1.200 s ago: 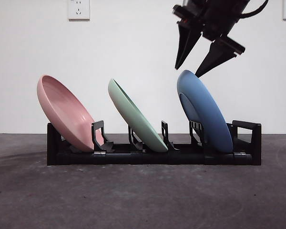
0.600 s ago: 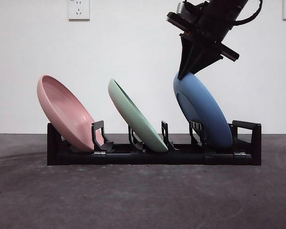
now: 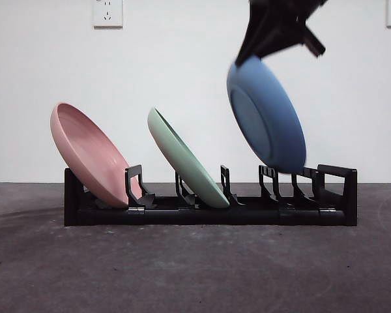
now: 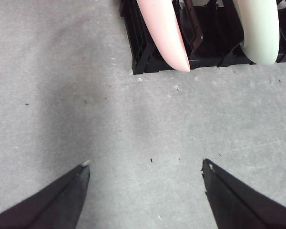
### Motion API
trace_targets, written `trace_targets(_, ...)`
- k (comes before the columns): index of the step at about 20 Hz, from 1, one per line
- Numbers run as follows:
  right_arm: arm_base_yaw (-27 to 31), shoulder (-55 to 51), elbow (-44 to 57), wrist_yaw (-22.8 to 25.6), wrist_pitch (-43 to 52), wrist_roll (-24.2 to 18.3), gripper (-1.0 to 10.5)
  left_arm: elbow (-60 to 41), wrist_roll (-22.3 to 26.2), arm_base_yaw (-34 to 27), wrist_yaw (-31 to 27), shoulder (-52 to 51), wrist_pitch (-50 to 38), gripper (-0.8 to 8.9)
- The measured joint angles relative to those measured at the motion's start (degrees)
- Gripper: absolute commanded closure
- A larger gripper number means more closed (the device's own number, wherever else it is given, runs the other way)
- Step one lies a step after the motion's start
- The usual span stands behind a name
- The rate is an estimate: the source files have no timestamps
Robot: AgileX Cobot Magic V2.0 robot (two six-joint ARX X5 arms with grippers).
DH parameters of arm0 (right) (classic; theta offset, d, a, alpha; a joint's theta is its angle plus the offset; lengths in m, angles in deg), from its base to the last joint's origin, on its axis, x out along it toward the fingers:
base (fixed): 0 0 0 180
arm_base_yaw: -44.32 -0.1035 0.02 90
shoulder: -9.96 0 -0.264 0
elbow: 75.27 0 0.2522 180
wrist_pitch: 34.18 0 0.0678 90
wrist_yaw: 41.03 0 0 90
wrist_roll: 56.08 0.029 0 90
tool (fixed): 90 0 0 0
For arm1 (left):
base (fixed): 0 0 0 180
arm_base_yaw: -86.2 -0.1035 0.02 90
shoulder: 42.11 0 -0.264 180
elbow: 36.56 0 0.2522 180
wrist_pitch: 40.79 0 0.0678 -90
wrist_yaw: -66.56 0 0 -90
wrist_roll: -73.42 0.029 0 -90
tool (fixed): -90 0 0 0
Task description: Place the plate
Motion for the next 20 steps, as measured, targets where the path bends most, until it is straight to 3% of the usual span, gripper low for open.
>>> trace_targets(6, -0.22, -9.53, 0.0, -0.79, -0.74, -0.35, 9.3, 0.0, 0.0, 0.0, 0.0, 0.0, 0.0, 4.35)
trace_targets(10, -0.83, -16.52, -0.07, 0.59, -5.16, -3.23, 9.3, 0.0, 0.0, 0.0, 0.0, 0.0, -0.02, 4.35)
trace_targets(13, -5.53, -22.49, 1.73, 9.03, -6.93, -5.55, 9.3, 0.0, 0.0, 0.0, 0.0, 0.0, -0.04, 4.35)
trace_targets(20, -24.04, -38.34, 21.4, 28.48, 0.37, -6.78, 9.3, 0.0, 0.02, 0.0, 0.0, 0.0, -0.04, 4.35)
